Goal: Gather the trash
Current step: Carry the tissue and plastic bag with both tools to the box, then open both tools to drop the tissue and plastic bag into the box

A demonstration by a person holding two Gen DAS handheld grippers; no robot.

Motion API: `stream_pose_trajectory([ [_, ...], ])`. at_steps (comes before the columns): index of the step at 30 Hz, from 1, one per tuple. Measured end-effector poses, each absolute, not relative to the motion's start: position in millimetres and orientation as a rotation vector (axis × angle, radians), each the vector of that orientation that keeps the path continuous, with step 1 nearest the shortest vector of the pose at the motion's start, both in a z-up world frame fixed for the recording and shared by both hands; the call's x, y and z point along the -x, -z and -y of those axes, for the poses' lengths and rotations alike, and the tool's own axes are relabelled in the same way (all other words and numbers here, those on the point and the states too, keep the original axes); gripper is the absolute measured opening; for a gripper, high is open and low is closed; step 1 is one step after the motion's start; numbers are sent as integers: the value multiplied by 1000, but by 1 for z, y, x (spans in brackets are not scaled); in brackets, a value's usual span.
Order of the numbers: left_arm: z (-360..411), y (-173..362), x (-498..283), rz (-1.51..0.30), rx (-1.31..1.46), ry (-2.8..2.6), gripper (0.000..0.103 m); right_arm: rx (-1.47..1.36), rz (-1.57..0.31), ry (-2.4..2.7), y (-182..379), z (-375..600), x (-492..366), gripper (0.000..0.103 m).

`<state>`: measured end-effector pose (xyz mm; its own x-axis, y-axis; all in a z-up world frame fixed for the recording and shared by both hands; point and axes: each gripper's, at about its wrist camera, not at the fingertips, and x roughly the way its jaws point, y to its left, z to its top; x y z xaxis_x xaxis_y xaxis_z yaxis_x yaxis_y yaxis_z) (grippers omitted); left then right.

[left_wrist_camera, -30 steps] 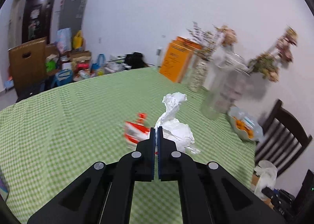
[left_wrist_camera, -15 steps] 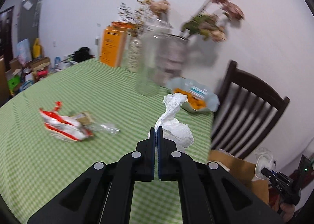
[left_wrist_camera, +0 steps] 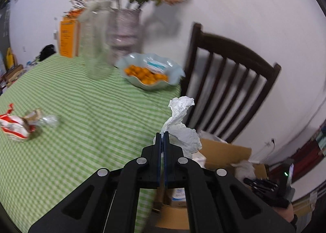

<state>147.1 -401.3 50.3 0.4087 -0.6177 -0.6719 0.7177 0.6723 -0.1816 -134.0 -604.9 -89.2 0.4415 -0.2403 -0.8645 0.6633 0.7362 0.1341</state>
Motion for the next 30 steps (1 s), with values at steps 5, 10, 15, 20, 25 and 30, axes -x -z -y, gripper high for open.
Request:
stream_pose_trajectory([
  [5,442,-18,-112,-864,-232,930,0,-516,-897,644,83,618,152,59],
  [10,485,23,-73,-965,-328,1036,0,-558,-807,668,70,631,168,62],
  [15,529,89,-43,-1133,-439,1105,0,-580,-779,663,69,640,178,62],
  [20,557,155,-34,-1244,-563,1046,1,-606,-777,665,75,648,187,63],
  [25,558,177,-45,-1373,-529,984,50,-601,-791,651,77,648,184,62],
  [30,550,146,-49,-1258,-525,995,61,-587,-803,634,76,642,177,63],
])
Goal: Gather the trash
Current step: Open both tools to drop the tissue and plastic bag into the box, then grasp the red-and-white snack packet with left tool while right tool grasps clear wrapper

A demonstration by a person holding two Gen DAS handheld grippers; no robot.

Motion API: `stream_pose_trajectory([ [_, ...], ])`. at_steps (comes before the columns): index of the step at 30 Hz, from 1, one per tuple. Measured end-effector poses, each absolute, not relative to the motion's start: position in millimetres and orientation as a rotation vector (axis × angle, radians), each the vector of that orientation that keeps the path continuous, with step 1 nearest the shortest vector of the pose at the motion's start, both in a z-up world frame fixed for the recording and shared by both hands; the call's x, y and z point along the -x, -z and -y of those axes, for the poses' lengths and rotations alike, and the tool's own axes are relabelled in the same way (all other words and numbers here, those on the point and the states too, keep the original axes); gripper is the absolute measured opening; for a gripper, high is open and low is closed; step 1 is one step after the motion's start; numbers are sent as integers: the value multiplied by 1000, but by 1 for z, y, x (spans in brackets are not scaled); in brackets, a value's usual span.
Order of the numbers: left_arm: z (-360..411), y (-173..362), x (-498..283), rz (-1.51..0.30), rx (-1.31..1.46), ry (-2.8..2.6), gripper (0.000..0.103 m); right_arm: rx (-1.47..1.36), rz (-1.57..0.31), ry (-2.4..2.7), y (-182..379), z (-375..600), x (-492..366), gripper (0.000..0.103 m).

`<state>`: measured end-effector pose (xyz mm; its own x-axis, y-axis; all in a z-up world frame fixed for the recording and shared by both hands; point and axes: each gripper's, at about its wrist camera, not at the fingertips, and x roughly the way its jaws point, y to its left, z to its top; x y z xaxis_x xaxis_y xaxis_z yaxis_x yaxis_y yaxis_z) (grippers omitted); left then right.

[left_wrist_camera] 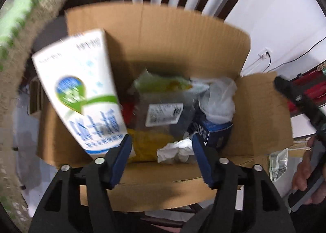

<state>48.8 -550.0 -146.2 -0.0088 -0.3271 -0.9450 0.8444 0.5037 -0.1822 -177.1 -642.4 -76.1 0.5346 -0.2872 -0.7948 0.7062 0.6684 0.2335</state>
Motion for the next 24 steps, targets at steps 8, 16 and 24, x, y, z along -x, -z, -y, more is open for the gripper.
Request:
stream_pose_trajectory([
  [8,523,98,-53,-1139,-464,1004,66,-532,-819,606,65,623,157,63],
  [16,475,54,-75,-1014,-381,977,69,-455,-819,604,42,600,132,62],
  [24,420,20,-113,-961,-244,916,72,-416,-812,601,29,577,108,63],
])
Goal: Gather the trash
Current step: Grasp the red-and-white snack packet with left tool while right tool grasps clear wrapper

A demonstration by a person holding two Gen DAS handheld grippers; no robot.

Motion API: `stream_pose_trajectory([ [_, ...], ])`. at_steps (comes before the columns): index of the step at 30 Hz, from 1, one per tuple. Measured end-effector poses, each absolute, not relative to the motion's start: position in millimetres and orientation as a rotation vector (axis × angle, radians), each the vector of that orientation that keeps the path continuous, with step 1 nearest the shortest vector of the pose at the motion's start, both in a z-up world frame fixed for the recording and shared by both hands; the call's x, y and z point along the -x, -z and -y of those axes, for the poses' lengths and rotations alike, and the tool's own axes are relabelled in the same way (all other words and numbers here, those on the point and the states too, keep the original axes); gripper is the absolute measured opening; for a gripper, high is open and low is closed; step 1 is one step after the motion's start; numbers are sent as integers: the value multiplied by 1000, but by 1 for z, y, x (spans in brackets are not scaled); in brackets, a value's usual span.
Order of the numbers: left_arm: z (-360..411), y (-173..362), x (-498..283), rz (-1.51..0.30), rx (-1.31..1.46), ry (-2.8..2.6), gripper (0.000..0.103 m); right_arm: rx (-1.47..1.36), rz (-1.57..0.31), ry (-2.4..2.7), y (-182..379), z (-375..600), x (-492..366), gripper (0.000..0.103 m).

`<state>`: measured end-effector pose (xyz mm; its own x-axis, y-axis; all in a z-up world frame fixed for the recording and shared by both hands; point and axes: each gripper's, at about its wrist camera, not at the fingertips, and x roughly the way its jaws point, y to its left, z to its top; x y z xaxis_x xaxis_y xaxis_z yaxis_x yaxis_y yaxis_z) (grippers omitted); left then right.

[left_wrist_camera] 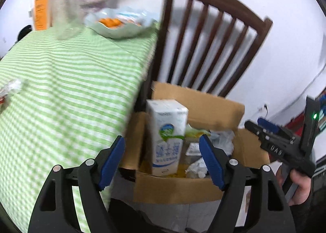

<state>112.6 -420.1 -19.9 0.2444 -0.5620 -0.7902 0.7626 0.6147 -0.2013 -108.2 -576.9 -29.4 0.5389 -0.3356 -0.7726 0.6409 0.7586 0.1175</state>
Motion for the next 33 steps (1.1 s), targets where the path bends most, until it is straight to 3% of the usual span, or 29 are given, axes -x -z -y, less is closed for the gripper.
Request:
stream_pose_trajectory([
  [15,264,-28,-237,-849,138,443,74,-324,-825,547,15,532,58,63],
  [17,246,-29,-253,-842,179,362,84,-311,-832,533,15,525,49,63],
  [22,203,-28,-304,-805,228,102,94,-275,-847,503,12,507,29,63],
  [30,171,3,-396,-942,366,-99,94,-216,-883,462,12,480,-1,63],
  [31,167,9,-404,-956,385,-103,92,-212,-888,459,13,478,-3,63],
  [32,164,14,-410,-957,407,-83,83,-208,-893,456,14,476,-6,63],
  [33,164,15,-413,-955,404,-64,64,-205,-899,452,15,474,-9,63],
])
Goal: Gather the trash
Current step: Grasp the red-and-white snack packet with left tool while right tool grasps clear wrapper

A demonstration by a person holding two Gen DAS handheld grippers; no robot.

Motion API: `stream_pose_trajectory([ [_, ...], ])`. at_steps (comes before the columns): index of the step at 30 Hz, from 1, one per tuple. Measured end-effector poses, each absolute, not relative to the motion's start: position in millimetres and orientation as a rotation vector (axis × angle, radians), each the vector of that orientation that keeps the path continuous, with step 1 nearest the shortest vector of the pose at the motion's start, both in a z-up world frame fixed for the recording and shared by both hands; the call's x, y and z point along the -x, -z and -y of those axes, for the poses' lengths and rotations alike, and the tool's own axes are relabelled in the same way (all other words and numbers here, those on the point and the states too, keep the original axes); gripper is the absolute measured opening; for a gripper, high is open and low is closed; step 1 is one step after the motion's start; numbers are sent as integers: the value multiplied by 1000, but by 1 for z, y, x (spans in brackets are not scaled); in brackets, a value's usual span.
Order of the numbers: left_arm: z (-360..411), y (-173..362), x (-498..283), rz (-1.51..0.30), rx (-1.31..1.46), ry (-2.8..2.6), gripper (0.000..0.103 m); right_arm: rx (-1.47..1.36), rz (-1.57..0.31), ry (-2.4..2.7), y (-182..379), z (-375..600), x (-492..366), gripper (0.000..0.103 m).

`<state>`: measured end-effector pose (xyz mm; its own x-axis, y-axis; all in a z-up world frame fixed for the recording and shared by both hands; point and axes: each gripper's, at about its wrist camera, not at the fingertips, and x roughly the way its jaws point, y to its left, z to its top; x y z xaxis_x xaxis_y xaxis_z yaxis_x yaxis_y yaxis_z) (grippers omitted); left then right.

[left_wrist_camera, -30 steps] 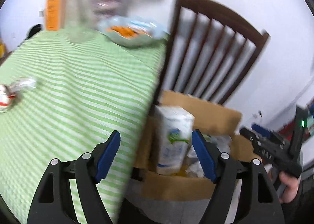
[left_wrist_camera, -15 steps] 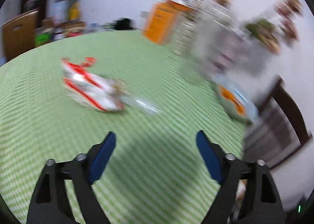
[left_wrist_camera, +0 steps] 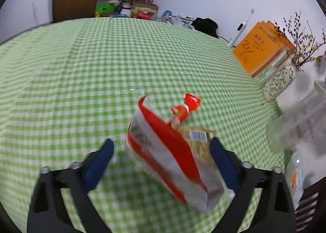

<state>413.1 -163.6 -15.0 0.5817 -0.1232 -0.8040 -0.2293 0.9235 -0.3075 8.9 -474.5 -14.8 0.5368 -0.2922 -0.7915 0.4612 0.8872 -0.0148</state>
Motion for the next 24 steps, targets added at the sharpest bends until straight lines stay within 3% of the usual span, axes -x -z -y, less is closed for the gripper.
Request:
stream_pose_trajectory([
  [1,160,15,-413,-957,393,-58,26,-201,-907,448,16,472,-14,63],
  [2,154,12,-409,-947,395,-33,18,-200,-910,443,16,469,-17,63],
  [15,16,-40,-372,-739,496,-77,15,-48,-870,103,-2,377,-157,63],
  [24,-25,-22,-382,-777,571,-85,15,68,-898,-16,17,312,-287,63],
])
